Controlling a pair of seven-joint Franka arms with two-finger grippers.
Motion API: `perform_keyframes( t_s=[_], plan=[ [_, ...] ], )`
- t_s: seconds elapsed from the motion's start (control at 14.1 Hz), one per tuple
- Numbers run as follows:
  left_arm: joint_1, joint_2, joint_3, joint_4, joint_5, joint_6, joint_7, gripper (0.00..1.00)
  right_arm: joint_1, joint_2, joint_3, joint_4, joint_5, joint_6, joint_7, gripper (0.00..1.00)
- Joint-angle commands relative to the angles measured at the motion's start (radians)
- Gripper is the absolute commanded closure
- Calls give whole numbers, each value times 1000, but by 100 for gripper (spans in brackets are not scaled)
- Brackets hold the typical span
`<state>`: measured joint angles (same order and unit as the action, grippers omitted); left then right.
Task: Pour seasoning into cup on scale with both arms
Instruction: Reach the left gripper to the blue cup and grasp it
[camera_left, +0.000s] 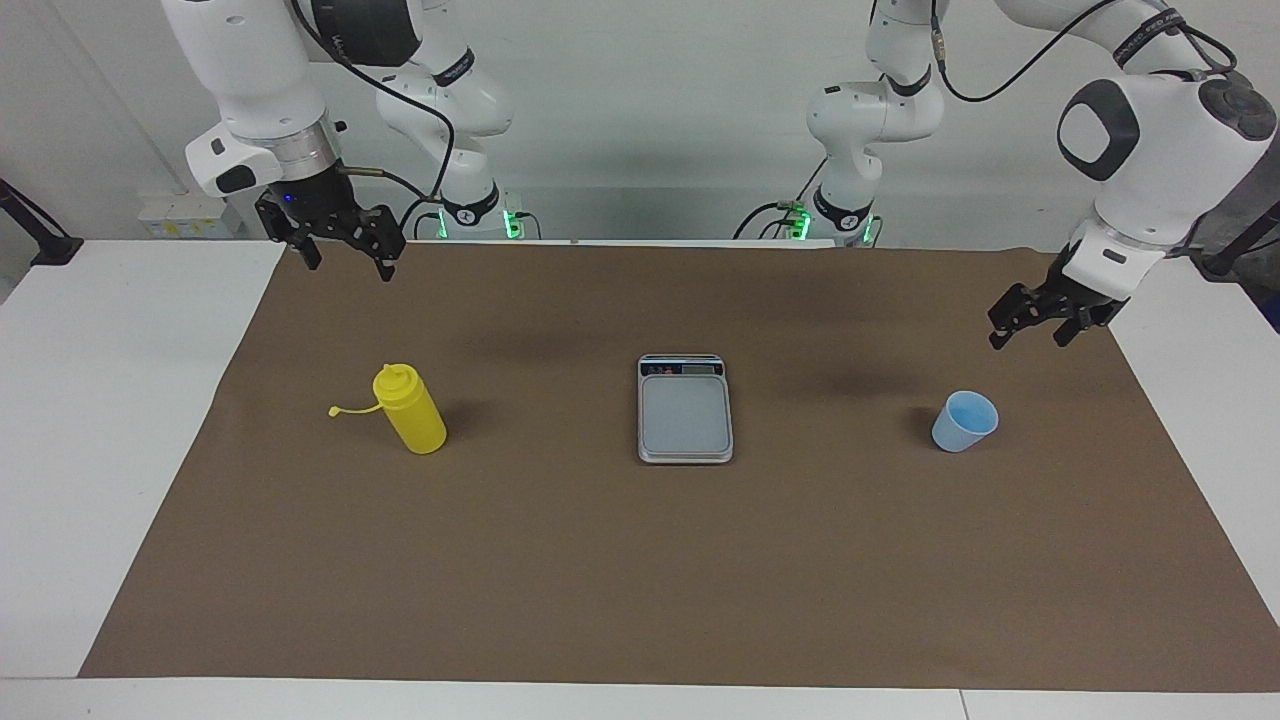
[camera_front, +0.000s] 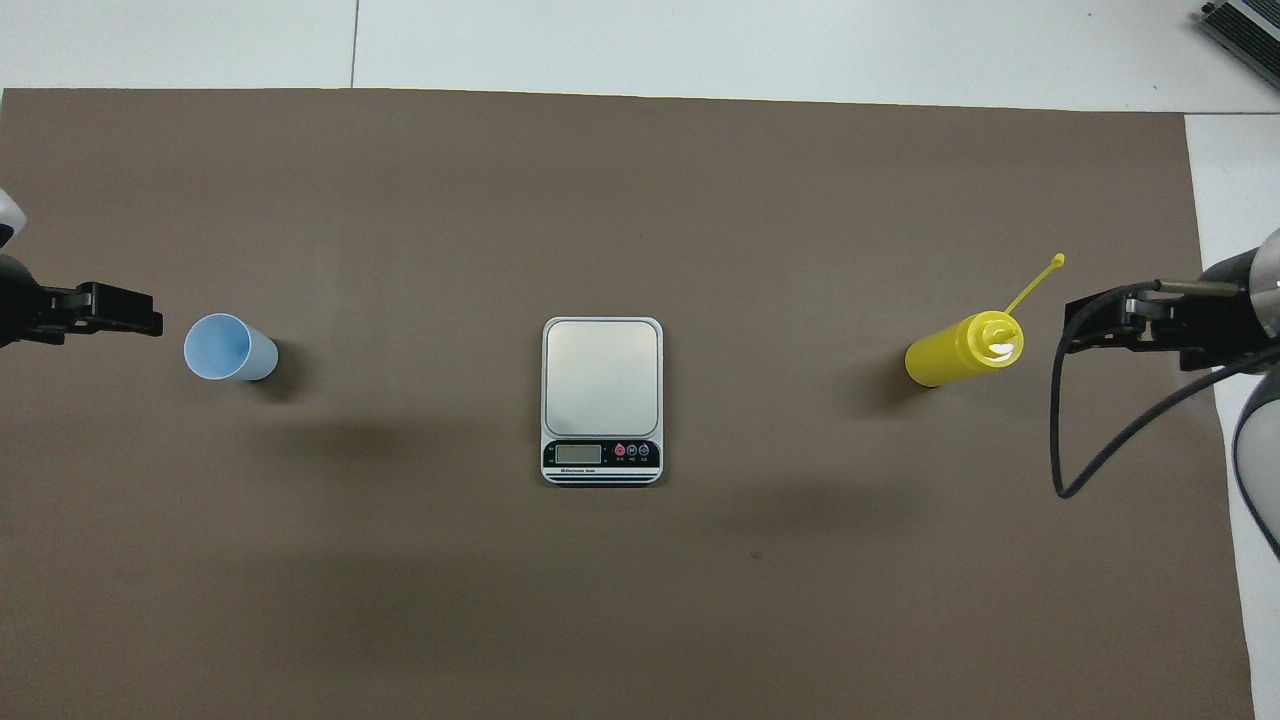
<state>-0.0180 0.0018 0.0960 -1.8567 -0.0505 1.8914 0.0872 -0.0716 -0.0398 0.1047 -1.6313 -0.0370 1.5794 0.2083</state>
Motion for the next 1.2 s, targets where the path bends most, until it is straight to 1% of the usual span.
perform_keyframes(
  t_s=[0.0,0.57,0.99,1.13],
  plan=[
    [1,-34,13,-110,17,104,31,0,-11,-18,1,-22,20,11,0,0],
    [-2,-5,36,-285,17,359,28,0,-11,-18,1,-22,20,11,0,0],
    [-3,3,41,-358,15,466,28,0,-11,-18,1,-22,20,11,0,0],
    [-3,32,41,-360,15,497,28,0,-10,-18,1,-22,20,11,0,0]
  ],
)
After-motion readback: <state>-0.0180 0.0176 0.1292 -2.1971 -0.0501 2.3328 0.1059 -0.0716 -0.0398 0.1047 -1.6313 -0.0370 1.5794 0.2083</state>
